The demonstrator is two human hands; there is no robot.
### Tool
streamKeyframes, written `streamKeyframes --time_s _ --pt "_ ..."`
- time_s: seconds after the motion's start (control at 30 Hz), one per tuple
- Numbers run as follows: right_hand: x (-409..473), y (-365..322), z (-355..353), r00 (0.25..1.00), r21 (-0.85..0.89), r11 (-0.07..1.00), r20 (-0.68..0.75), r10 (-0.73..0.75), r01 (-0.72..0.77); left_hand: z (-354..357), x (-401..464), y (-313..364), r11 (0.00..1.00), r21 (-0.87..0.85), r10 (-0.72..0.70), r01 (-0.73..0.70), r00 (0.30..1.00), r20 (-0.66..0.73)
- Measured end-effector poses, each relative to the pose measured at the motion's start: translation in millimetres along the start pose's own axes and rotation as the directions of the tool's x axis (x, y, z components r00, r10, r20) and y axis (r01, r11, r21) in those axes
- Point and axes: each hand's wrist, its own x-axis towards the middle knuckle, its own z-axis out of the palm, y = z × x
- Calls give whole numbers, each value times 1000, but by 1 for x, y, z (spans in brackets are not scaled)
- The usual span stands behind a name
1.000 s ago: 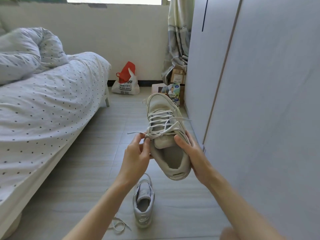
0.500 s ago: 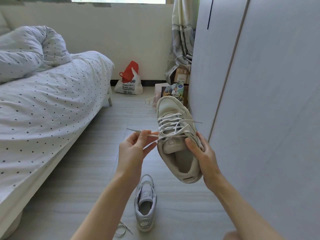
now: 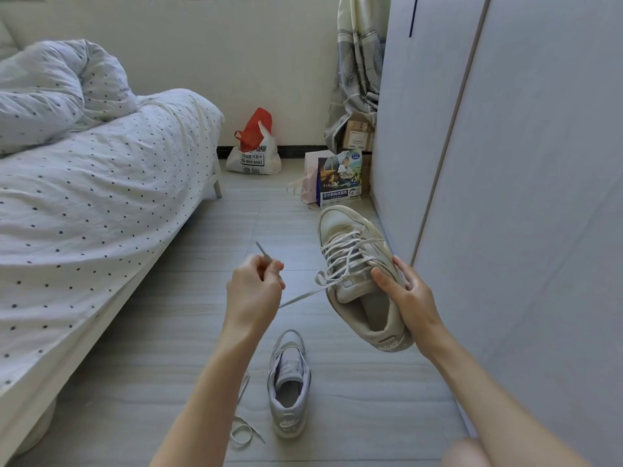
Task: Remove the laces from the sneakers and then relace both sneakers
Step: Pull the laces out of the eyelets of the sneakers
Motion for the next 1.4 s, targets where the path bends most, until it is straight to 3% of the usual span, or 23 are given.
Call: streamKeyframes --time_s 0.17,0.5,0.63,0.7,0.83,0.97,1.07,1.2,1.3,1.4 --pt "0 5 -3 1000 42 999 0 7 -7 6 4 -5 959 282 -11 -20 994 108" --pt "9 9 3 996 56 997 -80 50 -45 -12 7 -11 945 325 40 -37 999 -1" --pt "8 9 3 997 22 1000 -75 17 -15 -11 2 -16 885 449 77 -121 990 117" --pt "5 8 4 999 16 1000 -47 5 -4 -6 0 -16 845 494 159 -205 978 134" --pt "-3 2 11 999 26 999 0 -42 42 9 -7 -8 828 372 357 -419 906 227" --pt "-9 -3 19 995 0 996 50 -84 84 24 -11 -4 785 344 405 -516 847 346" --pt "-11 -4 19 995 -10 996 53 -89 90 27 -11 -2 837 256 392 -484 856 337" --pt "-8 -2 13 998 -9 998 25 -62 63 25 -14 3 950 81 235 -301 862 450" --pt "-5 0 7 999 -30 998 -15 -46 46 17 -14 6 973 -47 219 -227 830 513" --pt "-3 1 2 997 -106 993 -56 -52 46 12 -14 5 976 -30 197 -217 810 553"
